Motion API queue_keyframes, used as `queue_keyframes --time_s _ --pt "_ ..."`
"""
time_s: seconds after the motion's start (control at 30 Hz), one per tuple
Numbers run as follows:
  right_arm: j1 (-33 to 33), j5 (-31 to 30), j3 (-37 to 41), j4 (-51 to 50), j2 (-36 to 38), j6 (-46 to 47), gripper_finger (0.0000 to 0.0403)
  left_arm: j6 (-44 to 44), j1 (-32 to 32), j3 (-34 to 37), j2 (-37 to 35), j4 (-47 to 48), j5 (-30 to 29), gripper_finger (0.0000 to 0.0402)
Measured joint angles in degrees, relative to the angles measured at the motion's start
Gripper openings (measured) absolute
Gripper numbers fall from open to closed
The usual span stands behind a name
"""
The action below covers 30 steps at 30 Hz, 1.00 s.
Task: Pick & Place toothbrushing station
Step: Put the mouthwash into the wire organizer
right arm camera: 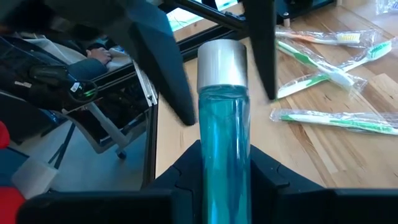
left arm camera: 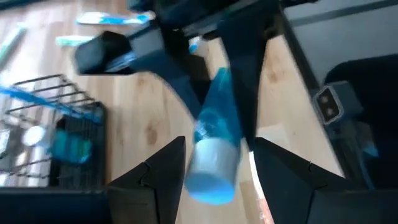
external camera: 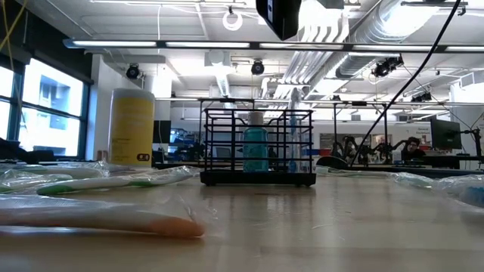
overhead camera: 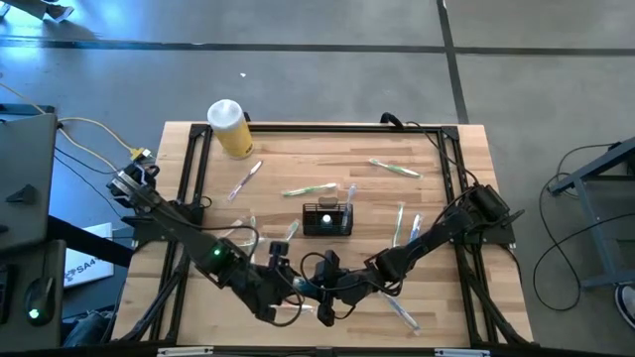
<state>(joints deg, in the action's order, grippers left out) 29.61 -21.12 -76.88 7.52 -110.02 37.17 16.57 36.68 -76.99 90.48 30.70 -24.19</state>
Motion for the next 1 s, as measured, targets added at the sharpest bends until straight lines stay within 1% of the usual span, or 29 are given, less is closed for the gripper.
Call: queue_keyframes --time_s 0.1,0.23,0.6,0.7,0.87,1.0 --pt "0.0 0.0 0.0 -0.1 0.0 -0.1 0.0068 -0.5 0.0 0.1 0.4 0.1 1.1 0.0182" --pt "0.0 0.1 0.0 -0.1 0.0 -0.7 0.0068 -2.2 0.0 0.1 0.3 -0.8 1.1 0.0182" --pt "0.0 0.2 0.0 -0.2 0.0 -1.0 0.0068 -2.2 0.1 0.1 0.3 -0.7 0.9 0.0178" --pt "0.0 0.3 0.0 -0.4 0.0 -1.0 0.0068 -2.5 0.0 0.1 0.3 -0.8 0.9 0.0155" --pt "0.0 0.7 0.0 -0.9 0.0 -1.9 0.0069 -3.2 0.0 0.1 0.3 -1.0 1.3 0.0091" --pt "0.0 0.9 -0.1 -1.2 0.0 -2.1 0.0070 -3.8 0.0 0.1 0.3 -1.0 1.3 0.0090"
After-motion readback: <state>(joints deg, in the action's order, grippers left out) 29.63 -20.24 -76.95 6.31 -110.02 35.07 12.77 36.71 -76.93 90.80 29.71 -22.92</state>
